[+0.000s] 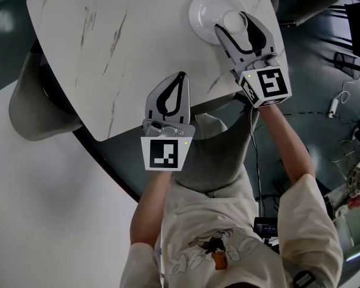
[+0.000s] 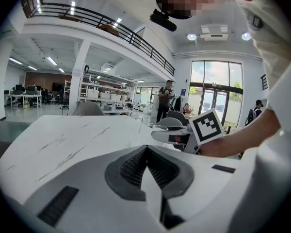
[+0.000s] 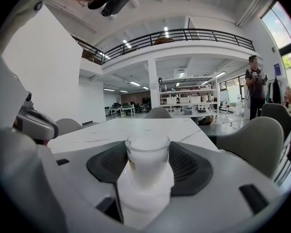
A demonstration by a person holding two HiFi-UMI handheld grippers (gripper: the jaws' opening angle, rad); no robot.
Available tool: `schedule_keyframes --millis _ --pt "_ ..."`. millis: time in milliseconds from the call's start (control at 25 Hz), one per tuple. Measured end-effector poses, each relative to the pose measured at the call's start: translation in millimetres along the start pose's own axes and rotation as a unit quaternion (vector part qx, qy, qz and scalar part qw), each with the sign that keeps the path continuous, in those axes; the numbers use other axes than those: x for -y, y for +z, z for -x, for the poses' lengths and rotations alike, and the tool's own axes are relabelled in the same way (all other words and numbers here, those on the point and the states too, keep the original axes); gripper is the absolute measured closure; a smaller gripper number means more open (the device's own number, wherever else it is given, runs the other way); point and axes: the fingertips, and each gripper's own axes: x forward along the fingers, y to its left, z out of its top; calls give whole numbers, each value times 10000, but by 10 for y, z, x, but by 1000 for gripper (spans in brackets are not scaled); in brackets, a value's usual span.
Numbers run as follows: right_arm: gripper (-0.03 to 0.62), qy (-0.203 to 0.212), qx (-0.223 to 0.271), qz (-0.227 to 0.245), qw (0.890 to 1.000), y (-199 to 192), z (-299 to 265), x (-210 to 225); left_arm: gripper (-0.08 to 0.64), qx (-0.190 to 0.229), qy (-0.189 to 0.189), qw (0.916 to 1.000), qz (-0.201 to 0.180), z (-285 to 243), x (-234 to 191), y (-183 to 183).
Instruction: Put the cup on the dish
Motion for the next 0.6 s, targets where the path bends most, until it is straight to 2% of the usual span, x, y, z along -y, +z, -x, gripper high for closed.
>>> schedule_keyframes --millis 600 --pt "327 78 -144 447 9989 3 -299 -77 558 60 83 9999 101 -48 -161 -32"
